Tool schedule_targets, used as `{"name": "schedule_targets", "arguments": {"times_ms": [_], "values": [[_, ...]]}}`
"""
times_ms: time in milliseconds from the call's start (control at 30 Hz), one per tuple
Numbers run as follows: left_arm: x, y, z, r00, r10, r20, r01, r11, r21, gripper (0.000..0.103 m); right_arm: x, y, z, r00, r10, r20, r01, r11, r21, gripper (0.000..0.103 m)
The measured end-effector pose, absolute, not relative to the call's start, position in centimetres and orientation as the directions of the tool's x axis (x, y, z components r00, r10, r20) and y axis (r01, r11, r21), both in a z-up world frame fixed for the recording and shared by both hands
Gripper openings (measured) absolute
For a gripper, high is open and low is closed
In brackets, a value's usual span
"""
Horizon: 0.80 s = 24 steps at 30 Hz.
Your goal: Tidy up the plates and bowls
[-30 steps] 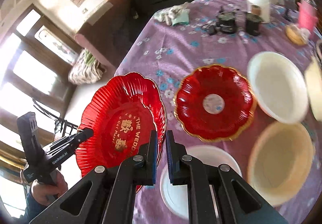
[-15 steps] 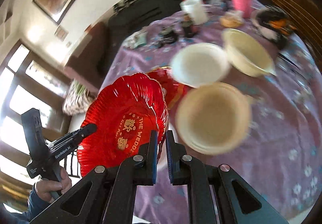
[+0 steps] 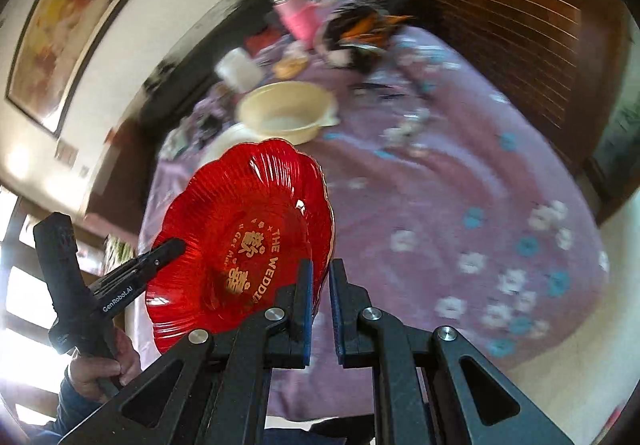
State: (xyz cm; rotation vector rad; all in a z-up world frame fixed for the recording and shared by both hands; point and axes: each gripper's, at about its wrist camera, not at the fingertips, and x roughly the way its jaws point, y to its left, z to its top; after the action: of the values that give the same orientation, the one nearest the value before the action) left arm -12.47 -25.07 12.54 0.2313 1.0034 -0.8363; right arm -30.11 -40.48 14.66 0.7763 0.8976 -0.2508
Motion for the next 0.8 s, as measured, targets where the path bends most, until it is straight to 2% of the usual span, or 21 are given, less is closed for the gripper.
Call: {"name": "schedule_targets", "arguments": {"times_ms": [367,800], "values": [[-14.9,-34.6,7.2,0.191,-0.498,-0.846,0.765,0.616,-0.19,0.015,-34.9,-47.6,10.6,0.527,0.038,-0.849,0.638,0.643,0.424,0.009],[-14.9,-38.2,2.9,0.183,-0.434,-0.882,0.766,0.626,-0.149,0.016,-34.3,-52.0,7.5,0.474,0.031,-0.88,0.672,0.634,0.384,0.009]]}}
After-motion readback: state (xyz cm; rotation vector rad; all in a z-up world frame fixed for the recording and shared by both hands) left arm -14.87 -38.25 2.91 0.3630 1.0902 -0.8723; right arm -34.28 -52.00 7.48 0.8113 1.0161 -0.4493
